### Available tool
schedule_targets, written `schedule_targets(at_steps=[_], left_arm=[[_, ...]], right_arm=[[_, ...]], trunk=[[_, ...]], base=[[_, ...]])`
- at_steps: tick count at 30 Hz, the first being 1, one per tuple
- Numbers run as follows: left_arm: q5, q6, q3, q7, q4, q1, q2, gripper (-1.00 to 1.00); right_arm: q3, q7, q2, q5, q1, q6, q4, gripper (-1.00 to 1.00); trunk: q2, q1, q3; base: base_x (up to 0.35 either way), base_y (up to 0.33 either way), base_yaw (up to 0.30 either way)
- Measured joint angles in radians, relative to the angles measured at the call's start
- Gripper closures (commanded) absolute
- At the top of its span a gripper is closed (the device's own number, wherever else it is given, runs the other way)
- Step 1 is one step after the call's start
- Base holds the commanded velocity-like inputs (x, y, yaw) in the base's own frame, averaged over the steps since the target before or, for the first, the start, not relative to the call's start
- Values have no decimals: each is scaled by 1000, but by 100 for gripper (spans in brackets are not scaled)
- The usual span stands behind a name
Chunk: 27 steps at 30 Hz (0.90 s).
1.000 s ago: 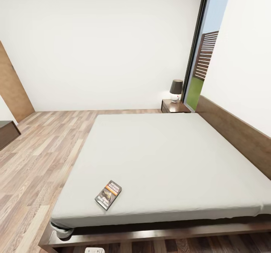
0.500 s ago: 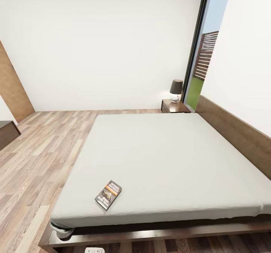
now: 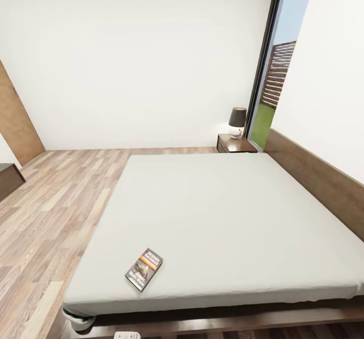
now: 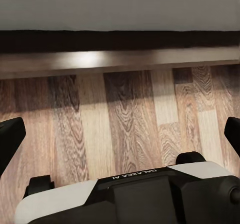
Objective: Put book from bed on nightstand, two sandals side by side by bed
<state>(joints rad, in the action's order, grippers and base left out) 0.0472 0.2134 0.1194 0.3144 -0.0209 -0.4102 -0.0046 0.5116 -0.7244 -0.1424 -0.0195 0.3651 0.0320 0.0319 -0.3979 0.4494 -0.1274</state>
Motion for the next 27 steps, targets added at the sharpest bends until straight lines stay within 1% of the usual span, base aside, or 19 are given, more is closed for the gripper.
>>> schedule_targets(at_steps=[14, 22, 27], left_arm=[[0, -2, 0, 0, 0, 0, 0, -100], [0, -1, 0, 0, 0, 0, 0, -100], [0, -1, 0, 0, 0, 0, 0, -100]], right_arm=[[0, 0, 1, 0, 0, 0, 0, -100], [0, 0, 1, 0, 0, 0, 0, -100], [0, 0, 1, 0, 0, 0, 0, -100]], trunk=[[0, 0, 0], [0, 0, 0], [0, 0, 0]], base=[[5, 0, 0], [232, 0, 0], [79, 0, 0]])
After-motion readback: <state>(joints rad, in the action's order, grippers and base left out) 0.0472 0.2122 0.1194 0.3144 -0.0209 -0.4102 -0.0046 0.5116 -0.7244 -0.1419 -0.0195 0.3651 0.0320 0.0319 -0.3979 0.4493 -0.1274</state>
